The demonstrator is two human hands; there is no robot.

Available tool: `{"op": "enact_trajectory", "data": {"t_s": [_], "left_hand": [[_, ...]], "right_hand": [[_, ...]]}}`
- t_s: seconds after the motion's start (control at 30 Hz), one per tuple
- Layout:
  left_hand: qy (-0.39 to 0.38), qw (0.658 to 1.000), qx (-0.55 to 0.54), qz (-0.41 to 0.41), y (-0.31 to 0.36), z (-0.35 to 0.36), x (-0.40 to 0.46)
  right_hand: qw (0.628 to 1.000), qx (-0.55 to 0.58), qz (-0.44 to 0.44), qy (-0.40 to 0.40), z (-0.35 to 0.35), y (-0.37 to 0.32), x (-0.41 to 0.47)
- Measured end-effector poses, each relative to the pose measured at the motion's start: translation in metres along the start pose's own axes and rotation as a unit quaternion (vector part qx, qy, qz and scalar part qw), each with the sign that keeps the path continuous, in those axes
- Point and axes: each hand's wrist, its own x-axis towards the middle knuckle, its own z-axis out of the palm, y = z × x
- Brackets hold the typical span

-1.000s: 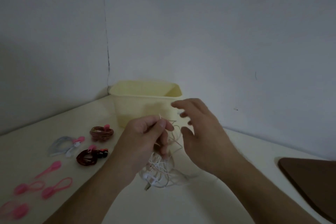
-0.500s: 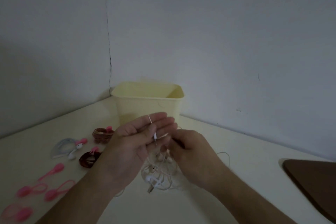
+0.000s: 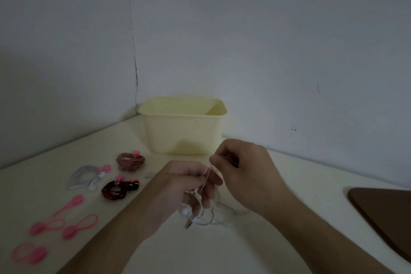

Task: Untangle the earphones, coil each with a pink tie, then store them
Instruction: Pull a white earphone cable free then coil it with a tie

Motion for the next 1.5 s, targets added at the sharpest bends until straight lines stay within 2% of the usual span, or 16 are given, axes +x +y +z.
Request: {"op": "enact_trajectory", "data": {"t_s": [0.13, 0.3, 0.43, 0.53, 0.63, 0.8, 1.13, 1.33, 1.5], "left_hand": [[-0.04, 0.991, -0.129, -0.002, 0.002, 0.001, -0.002], [0.04, 0.974, -0.213, 0.071, 0.006, 0.004, -0.003], [0.124, 0.977, -0.152, 0.088, 0.007, 0.002, -0.003], [0.159, 0.978, -0.091, 0.095, 0.006, 0.003, -0.002], [0.155, 0.981, -0.075, 0.093, 0.006, 0.008, -0.004], [0.131, 0.987, -0.065, 0.072, 0.004, 0.013, -0.005], [0.092, 0.989, -0.098, 0.057, 0.007, 0.008, -0.006], [0.133, 0.985, -0.087, 0.07, 0.006, 0.006, -0.008], [0.188, 0.978, -0.045, 0.079, 0.005, 0.008, -0.006]], "right_hand": [[0.999, 0.05, 0.008, 0.017, 0.006, 0.005, -0.001], [0.998, 0.038, 0.013, -0.044, 0.017, 0.007, -0.004], [0.996, -0.005, -0.006, -0.084, 0.026, 0.001, -0.009], [0.995, 0.044, 0.016, -0.093, 0.026, -0.004, -0.012], [0.992, 0.078, 0.028, -0.093, 0.026, -0.009, -0.015], [0.998, 0.016, 0.023, -0.063, 0.033, -0.01, -0.016], [0.997, 0.02, 0.054, -0.047, 0.038, -0.01, -0.018], [0.998, 0.007, 0.042, -0.051, 0.039, -0.01, -0.019], [0.995, -0.035, -0.004, -0.098, 0.034, -0.014, -0.021]]}}
